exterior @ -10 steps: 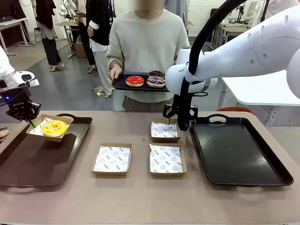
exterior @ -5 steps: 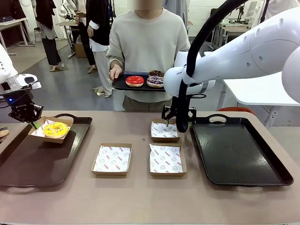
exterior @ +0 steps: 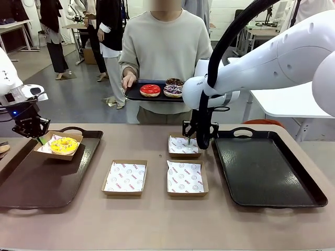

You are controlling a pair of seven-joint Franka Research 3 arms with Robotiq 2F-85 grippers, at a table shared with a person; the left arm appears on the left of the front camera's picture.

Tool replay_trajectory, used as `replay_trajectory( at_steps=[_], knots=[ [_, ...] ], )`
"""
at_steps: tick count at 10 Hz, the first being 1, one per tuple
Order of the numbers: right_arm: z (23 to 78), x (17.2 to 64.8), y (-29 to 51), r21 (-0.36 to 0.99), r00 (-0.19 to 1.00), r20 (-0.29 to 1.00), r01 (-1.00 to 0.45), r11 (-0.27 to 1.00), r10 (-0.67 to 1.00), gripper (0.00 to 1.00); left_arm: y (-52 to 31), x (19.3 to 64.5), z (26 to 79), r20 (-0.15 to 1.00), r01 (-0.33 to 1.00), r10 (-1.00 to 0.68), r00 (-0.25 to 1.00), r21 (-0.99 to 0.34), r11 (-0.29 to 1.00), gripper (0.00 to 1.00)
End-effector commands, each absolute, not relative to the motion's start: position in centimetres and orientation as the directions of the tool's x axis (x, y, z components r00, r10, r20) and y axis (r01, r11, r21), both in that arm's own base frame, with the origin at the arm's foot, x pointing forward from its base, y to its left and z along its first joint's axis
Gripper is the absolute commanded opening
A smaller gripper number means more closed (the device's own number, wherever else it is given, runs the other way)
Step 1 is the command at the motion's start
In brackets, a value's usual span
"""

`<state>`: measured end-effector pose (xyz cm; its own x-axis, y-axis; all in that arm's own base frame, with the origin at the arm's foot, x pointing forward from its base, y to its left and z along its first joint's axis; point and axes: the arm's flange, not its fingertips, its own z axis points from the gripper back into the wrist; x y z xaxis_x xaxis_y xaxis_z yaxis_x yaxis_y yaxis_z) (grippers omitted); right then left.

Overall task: Individually package the donuts and arrange them on the tray.
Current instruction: Place the picked Paper togo box on the Handle tray while simultaneously picking up another Paper togo box from the table with the other hand.

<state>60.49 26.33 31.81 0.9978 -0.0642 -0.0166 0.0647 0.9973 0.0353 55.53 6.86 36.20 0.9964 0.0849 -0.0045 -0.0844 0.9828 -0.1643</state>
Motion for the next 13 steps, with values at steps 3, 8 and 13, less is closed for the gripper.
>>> replay_trajectory(
  at_steps=[3,8,13],
  knots=[
    [31.5,61.3,26.6,0.053,0.999,-0.02,0.044,0.998,-0.043,0.0,7.0,56.0,36.4,-0.006,-0.106,0.106,0.994,-0.153,0.982,0.6],
    [31.5,61.3,26.5,0.054,0.998,-0.028,0.059,0.997,-0.058,0.0,7.1,55.6,36.8,-0.02,-0.091,0.089,0.996,-0.108,0.99,1.0],
    [34.9,60.3,25.9,0.021,0.994,-0.028,0.107,0.994,-0.106,0.0,7.6,52.9,40.2,0.007,-0.111,0.12,0.993,-0.34,0.934,1.0]
  ],
)
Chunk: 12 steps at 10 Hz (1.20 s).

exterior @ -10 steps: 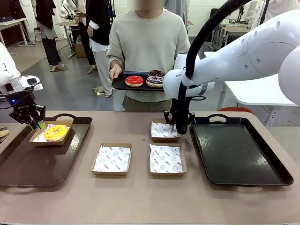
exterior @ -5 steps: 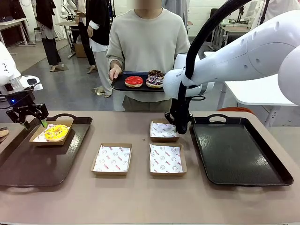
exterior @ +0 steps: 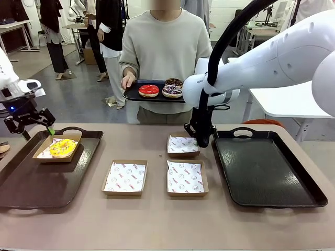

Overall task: Individually package the donuts and arrange them on the tray.
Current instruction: Place the picked Paper togo box on the Handle tray while simultaneously picking up another Paper togo box from the table with the other hand.

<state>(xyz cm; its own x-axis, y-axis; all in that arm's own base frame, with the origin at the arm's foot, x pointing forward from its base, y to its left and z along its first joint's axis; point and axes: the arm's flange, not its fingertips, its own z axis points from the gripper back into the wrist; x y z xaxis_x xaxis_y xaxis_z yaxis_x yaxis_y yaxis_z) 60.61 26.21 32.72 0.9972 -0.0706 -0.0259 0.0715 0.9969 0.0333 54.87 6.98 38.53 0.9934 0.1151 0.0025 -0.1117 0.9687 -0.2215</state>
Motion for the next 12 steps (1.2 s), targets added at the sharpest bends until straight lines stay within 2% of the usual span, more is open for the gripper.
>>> replay_trajectory(
  at_steps=[1,4,7,9,11,12],
  knots=[
    [37.5,59.9,25.4,0.014,0.993,-0.001,0.121,0.993,-0.121,0.0,8.2,51.0,41.7,0.005,-0.103,0.116,0.993,-0.428,0.898,1.0],
    [44.1,58.9,24.2,-0.003,0.985,0.056,0.163,0.987,-0.162,0.0,11.6,42.8,46.2,0.059,-0.066,0.15,0.987,-0.699,0.712,1.0],
    [47.1,59.1,25.3,-0.022,0.984,0.055,0.168,0.986,-0.167,0.0,16.4,36.8,46.8,0.027,-0.056,0.153,0.988,-0.857,0.512,1.0],
    [48.1,59.5,26.4,-0.042,0.985,0.054,0.168,0.985,-0.165,0.0,21.2,35.8,45.3,-0.062,-0.107,0.131,0.989,-0.92,0.377,1.0],
    [48.8,59.4,27.2,-0.044,0.983,0.066,0.173,0.984,-0.17,0.0,23.6,36.6,43.5,-0.139,-0.165,0.108,0.984,-0.94,0.297,1.0],
    [49.1,59.3,27.4,-0.042,0.982,0.076,0.175,0.984,-0.171,0.0,24.4,36.8,42.5,-0.141,-0.164,0.104,0.985,-0.948,0.271,1.0]
  ],
)
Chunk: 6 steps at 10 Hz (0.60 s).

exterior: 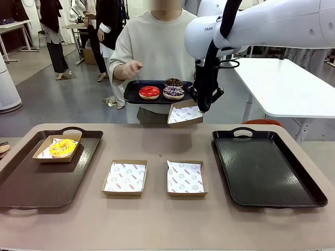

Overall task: Individually package the donuts and arrange them on the tray.
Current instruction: Place the picked Paper togo box on the Handle tray while simultaneously picking up another Paper togo box from the table with the other hand.

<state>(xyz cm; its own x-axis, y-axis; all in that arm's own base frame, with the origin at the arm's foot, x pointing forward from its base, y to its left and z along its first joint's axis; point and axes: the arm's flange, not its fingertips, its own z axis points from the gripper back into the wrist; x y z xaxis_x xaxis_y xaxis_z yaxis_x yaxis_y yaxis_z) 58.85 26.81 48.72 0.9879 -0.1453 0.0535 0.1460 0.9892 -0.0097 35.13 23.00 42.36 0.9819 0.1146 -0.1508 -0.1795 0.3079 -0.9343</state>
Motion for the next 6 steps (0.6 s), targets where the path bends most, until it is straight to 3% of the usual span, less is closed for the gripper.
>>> replay_trajectory(
  at_steps=[1,6],
  knots=[
    [49.3,59.3,27.5,-0.04,0.981,0.077,0.181,0.983,-0.178,0.0,25.0,36.8,41.6,-0.148,-0.166,0.09,0.985,-0.952,0.256,1.0],
    [48.7,60.1,27.4,-0.058,0.983,0.053,0.18,0.982,-0.177,0.0,24.9,36.7,39.8,-0.172,-0.189,0.091,0.981,-0.949,0.253,1.0]
  ],
)
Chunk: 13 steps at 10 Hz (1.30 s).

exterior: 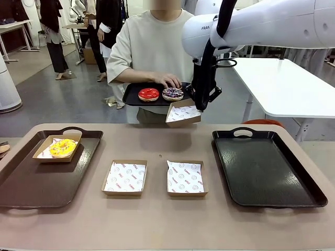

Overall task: Individually package the donuts and arrange them on the tray.
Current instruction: Place the picked Paper togo box on the Handle tray while simultaneously picking up another Paper togo box from the table with the other hand.

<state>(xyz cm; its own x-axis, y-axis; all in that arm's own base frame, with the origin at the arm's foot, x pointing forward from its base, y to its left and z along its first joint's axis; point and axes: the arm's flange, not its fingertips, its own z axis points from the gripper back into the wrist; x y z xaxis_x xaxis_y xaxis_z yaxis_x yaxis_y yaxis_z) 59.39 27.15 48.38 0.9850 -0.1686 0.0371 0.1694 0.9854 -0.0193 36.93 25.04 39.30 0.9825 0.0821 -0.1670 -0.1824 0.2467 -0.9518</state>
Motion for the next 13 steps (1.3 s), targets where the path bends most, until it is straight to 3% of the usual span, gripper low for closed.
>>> replay_trajectory(
  at_steps=[1,13],
  knots=[
    [48.68,59.28,27.18,-0.015,0.985,0.043,0.169,0.986,-0.168,0.0,24.93,36.74,39.83,-0.172,-0.189,0.091,0.981,-0.949,0.253,1.0],
    [48.68,59.28,27.18,-0.015,0.985,0.043,0.169,0.986,-0.168,0.0,24.93,36.74,39.83,-0.172,-0.189,0.091,0.981,-0.949,0.253,1.0]
  ],
)
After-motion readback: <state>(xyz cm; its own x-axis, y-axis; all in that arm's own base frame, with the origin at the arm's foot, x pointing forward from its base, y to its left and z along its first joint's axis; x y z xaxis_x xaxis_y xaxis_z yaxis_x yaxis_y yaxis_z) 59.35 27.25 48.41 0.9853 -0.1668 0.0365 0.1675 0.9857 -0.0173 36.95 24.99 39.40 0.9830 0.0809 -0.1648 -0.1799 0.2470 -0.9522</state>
